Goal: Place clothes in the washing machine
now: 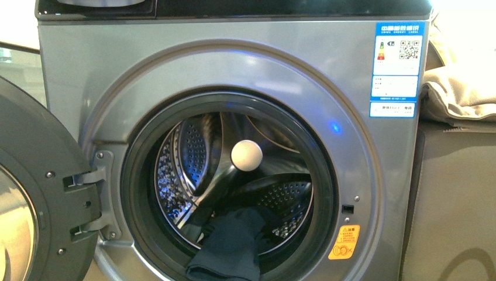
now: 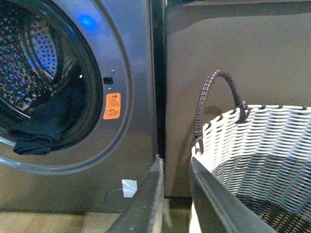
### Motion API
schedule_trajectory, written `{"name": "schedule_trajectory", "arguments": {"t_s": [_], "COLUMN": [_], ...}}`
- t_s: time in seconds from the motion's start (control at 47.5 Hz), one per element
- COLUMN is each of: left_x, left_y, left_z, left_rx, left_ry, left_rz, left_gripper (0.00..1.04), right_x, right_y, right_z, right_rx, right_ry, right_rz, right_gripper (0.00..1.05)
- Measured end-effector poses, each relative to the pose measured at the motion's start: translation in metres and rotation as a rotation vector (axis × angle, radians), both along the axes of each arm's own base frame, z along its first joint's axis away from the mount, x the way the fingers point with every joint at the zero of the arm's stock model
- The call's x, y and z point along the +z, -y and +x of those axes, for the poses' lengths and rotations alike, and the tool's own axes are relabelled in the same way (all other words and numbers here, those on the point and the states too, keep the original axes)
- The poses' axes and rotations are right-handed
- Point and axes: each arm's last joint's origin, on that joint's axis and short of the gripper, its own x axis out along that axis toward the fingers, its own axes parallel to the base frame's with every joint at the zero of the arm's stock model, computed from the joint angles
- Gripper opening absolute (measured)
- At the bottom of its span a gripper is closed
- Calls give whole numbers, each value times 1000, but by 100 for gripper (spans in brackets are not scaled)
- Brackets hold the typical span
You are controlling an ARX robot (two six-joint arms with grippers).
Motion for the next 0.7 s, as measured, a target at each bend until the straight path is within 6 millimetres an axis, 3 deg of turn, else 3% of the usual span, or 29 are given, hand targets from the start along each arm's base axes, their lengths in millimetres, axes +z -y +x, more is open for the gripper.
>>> {"name": "schedule_trajectory", "arguments": {"t_s": [0.084,0.4,0.695], "left_x": [0,0,0], "left_y": [0,0,0], "left_z": [0,0,0], "left_rx": [0,0,0], "left_ry": [0,0,0], "left_rz": [0,0,0], "left_gripper": [36,100,98], "right_x": [0,0,0], "right_y": [0,0,0], "right_z": [0,0,0], "right_rx": [0,0,0], "right_ry": [0,0,0], "right_rz": [0,0,0], "right_gripper": [35,98,97]}}
